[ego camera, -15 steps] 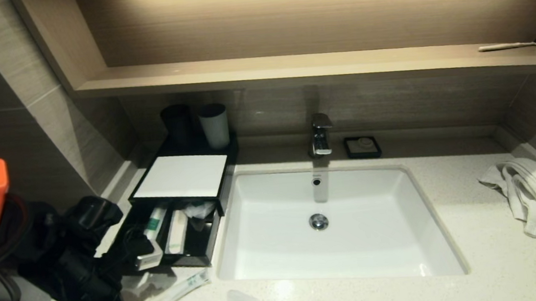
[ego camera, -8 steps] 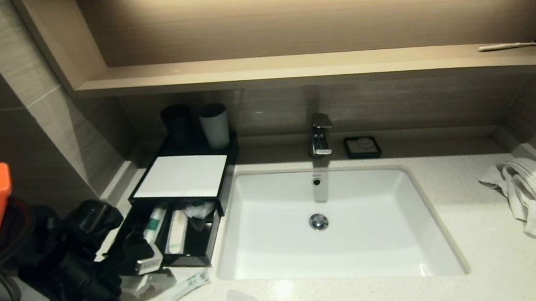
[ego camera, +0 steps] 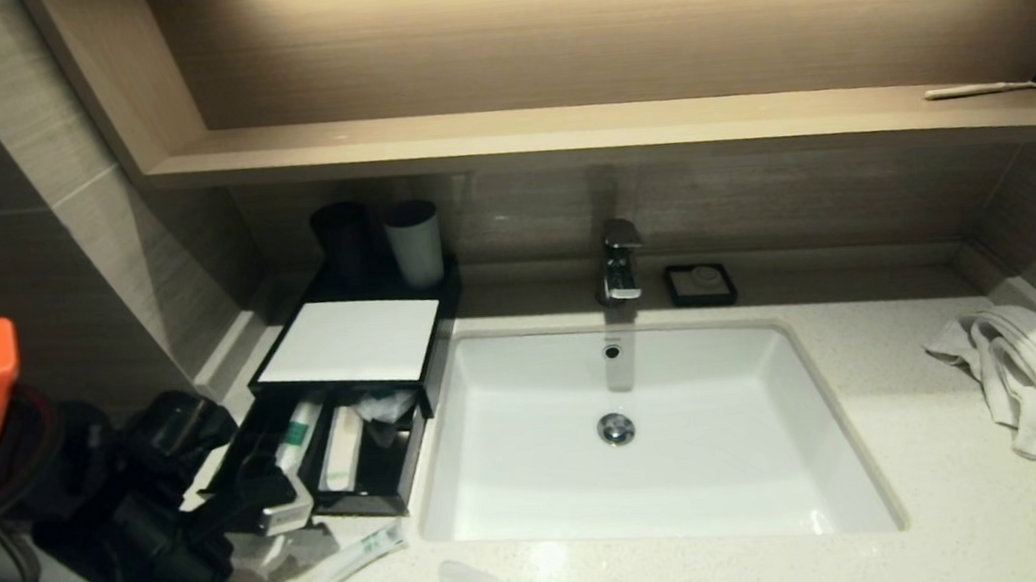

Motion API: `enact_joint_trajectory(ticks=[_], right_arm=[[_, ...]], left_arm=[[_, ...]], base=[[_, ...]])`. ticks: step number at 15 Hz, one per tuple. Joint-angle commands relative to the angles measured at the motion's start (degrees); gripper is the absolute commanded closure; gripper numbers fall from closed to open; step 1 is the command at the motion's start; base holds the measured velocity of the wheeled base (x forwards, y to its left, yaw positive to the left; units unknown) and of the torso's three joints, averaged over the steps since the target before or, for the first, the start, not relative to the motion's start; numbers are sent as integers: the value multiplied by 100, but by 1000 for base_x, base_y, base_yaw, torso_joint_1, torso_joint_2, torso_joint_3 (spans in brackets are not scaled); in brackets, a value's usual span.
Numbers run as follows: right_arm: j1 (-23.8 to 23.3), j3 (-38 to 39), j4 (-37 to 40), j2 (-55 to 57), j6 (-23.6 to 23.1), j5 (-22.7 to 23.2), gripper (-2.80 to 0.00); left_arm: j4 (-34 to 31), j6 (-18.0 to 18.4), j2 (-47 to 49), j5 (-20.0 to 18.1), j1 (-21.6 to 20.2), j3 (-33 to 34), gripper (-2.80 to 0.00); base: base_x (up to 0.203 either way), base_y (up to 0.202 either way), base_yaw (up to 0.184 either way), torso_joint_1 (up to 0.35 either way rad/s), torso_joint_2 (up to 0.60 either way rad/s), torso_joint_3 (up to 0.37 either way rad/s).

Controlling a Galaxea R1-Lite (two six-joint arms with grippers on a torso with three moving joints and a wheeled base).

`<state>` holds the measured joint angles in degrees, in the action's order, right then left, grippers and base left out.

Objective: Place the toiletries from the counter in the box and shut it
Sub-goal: Pick up the bathroom toiletry

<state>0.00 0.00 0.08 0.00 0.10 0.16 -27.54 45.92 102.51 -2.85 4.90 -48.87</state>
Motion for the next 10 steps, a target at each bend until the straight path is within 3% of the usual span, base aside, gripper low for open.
enact_joint_trajectory(ticks=[1,7,10], right_arm=[[0,0,1,0,-1,2,0],[0,0,1,0,0,2,0],[0,0,1,0,-1,2,0]], left_arm=[[-15,31,-27,66,2,0,-280],[3,22,-83,179,33,59,-280],[327,22,-76,179,81,220,-280]], base=[[0,0,0,0,0,0],[0,0,0,0,0,0],[0,0,0,0,0,0]])
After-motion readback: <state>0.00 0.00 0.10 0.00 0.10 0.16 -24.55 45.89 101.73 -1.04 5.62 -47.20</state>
